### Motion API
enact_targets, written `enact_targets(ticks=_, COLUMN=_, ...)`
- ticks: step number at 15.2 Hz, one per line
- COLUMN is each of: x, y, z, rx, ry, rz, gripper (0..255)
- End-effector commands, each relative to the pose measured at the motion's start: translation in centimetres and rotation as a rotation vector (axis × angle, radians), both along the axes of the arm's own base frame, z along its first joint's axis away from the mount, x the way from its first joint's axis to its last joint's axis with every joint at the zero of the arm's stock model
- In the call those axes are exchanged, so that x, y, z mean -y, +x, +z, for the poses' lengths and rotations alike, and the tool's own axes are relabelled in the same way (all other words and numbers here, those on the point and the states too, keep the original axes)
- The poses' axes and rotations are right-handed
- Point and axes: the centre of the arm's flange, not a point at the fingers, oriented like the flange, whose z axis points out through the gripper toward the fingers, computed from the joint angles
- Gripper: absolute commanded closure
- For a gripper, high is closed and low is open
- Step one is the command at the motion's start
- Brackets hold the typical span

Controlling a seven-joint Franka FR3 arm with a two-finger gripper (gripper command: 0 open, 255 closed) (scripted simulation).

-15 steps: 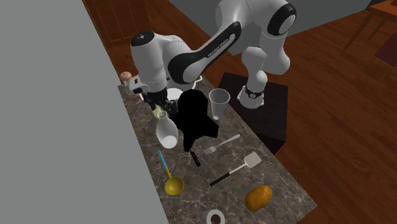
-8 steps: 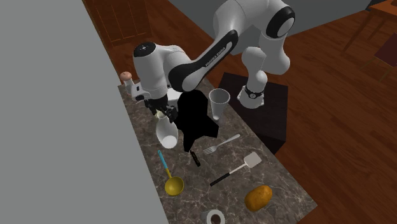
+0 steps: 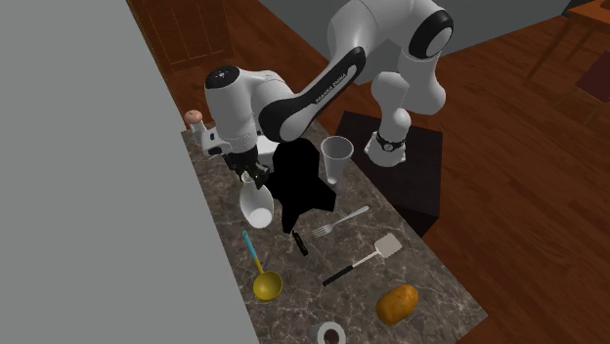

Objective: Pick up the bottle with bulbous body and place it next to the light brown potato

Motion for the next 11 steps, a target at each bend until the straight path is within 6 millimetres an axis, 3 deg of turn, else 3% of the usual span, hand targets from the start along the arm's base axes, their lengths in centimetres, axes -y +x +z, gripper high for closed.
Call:
enact_targets(ticks=1, x=0.0, y=0.0, z=0.0, rx=0.0, ry=0.0, rz=0.0, gripper=255)
enact_targets(ticks=8, x=0.0, y=0.0, z=0.0, rx=0.0, ry=0.0, rz=0.0, gripper=255)
enact_targets(ticks=11, x=0.0, y=0.0, z=1.6, rx=0.0, ry=0.0, rz=0.0, gripper=255)
